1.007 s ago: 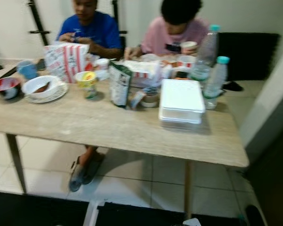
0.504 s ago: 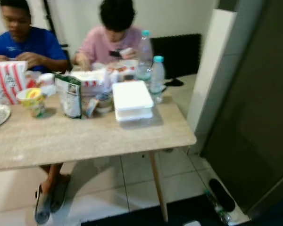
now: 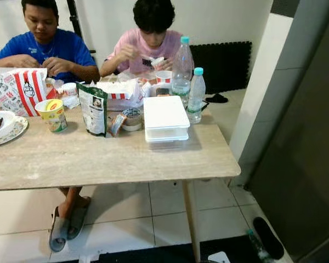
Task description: Restocking fridge
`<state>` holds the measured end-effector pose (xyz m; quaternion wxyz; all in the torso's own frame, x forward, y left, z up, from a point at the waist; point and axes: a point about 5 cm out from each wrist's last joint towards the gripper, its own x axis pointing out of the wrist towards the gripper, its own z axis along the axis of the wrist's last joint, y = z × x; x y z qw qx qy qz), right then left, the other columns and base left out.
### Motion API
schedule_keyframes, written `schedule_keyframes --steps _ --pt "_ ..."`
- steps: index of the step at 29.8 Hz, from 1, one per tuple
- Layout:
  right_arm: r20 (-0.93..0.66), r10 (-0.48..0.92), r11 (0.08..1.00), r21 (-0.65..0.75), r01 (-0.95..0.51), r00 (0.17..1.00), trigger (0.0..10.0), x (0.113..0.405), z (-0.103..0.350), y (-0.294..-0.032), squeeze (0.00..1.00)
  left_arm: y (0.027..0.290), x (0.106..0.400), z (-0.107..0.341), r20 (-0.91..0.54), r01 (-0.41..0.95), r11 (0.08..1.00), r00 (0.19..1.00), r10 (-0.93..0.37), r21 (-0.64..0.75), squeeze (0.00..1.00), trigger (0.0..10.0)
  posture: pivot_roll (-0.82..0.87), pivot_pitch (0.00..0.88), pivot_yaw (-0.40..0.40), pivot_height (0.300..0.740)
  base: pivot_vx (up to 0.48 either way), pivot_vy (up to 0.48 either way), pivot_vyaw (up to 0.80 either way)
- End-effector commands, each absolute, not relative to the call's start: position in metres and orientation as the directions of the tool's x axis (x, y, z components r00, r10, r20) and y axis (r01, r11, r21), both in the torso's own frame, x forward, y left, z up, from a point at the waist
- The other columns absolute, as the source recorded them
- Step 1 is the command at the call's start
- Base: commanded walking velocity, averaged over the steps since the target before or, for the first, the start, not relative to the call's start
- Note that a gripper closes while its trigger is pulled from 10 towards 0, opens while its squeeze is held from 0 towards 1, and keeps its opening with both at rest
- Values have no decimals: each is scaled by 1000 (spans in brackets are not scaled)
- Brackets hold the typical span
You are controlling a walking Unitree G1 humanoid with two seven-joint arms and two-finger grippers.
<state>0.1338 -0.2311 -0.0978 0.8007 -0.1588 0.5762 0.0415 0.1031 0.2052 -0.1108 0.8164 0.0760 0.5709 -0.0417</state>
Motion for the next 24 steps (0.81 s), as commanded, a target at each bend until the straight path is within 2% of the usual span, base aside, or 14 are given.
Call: schedule_keyframes --steps 1,11,13,17,24 --pt "-928 -118 934 -224 -278 354 10000 140 -94 -236 0 210 103 -110 -935 146 985 353 37 94 0 10000 6 0 16 740 0 0 0" --pt "-911 -135 931 -252 -266 390 10000 156 -85 -249 0 209 94 -112 -943 160 983 330 33 91 0 10000 -54 0 10 740 0 0 0" --pt "-892 -147 939 -262 -225 428 10000 167 -80 -249 0 209 104 -110 -940 219 971 341 17 97 0 10000 -30 0 -23 740 0 -452 0" --pt "-896 -129 940 -247 -235 424 10000 166 -81 -248 0 208 120 -106 -916 123 989 401 27 83 0 10000 -39 0 -6 740 0 -454 0" --pt "-907 -127 929 -251 -272 403 10000 157 -84 -250 0 199 113 -109 -922 103 992 387 28 73 0 10000 -76 0 -16 740 0 -65 0"
